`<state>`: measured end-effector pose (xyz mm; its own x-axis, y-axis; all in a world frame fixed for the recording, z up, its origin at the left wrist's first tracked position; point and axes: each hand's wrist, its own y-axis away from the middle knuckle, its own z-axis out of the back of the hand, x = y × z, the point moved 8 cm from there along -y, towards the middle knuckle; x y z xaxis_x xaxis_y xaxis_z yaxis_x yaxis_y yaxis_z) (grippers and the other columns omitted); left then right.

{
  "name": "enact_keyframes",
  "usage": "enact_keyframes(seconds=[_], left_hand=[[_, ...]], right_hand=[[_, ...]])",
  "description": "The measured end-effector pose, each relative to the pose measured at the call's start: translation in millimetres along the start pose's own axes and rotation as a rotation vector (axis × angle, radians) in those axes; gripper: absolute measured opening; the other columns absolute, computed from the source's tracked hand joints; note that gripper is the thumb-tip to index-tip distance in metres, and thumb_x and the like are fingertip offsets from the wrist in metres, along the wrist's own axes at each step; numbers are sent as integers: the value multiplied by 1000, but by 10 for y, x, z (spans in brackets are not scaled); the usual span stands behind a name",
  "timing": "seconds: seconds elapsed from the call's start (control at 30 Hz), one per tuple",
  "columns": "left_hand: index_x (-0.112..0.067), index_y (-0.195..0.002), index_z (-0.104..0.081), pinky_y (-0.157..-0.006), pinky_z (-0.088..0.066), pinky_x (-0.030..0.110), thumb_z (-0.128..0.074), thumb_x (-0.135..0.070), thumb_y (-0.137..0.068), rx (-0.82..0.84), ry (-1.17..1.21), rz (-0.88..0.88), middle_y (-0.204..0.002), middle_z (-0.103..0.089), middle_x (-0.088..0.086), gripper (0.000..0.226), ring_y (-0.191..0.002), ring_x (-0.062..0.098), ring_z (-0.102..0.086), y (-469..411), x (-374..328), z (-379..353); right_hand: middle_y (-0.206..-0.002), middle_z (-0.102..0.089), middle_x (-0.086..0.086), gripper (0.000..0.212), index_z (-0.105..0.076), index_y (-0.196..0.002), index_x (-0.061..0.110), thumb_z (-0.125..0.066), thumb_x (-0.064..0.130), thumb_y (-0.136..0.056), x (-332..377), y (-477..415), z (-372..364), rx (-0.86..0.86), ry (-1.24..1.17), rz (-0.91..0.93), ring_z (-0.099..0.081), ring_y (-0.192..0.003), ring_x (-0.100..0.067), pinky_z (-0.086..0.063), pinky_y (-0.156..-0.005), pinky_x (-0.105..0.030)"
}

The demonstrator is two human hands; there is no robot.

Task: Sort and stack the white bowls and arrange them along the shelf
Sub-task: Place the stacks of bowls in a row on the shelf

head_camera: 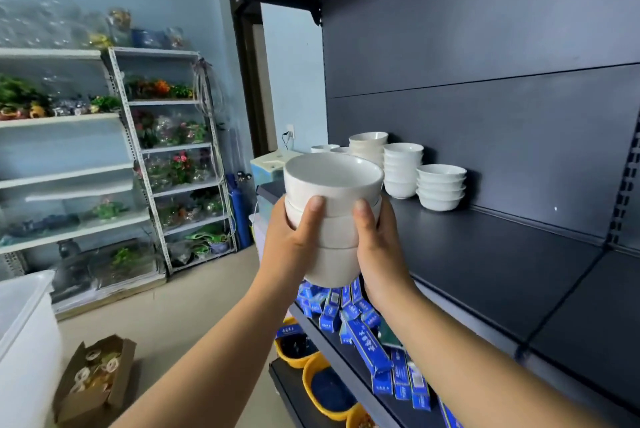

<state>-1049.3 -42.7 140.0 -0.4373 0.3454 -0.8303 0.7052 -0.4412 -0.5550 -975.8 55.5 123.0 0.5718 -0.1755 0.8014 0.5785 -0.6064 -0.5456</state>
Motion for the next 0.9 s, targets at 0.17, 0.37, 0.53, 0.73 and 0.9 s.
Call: enact_keyframes(seconds=[0.17,0.37,0.53,0.73,0.9], left_hand=[[-10,-115,-57,-88,-50,36,-56,-62,-62,61,36,7,-109,-67,8,74,-99,17,-63,-652,438,-387],[-23,-99,-58,-66,-47,12,-52,-60,-63,180,96,13,-85,-71,-13,51,-78,-4,-64,-1134,981,-984],[-18,-112,-57,-75,-51,18,-52,-65,-62,341,182,92,-104,-68,-5,68,-94,4,-65,-1342,1478,-1680],[-19,-126,-49,-87,-51,22,-49,-68,-61,601,297,159,-117,-63,-4,81,-105,3,-60,-1408,1870,-2578],[-23,-123,-51,-91,-50,28,-50,-67,-61,794,389,188,-117,-64,-6,76,-107,6,-60,-1485,2029,-3136]], right_hand=[[-106,-59,14,38,-46,-109,30,-58,50,-78,-348,-661,314,-50,38,-17,-57,-86,17,-45,-76,-8],[-102,-54,24,39,-46,-108,30,-46,46,-72,-698,-1151,908,-182,145,-23,-51,-78,26,-39,-69,2],[-106,-54,23,44,-45,-114,32,-44,46,-72,-849,-1293,1547,-373,250,-29,-51,-87,20,-42,-71,0],[-111,-55,18,41,-40,-119,36,-56,42,-82,-842,-1270,2285,-616,393,-12,-55,-97,6,-48,-72,-8],[-115,-58,8,40,-44,-125,28,-57,34,-88,-816,-1285,2667,-801,456,-6,-57,-100,-3,-49,-77,-17]])
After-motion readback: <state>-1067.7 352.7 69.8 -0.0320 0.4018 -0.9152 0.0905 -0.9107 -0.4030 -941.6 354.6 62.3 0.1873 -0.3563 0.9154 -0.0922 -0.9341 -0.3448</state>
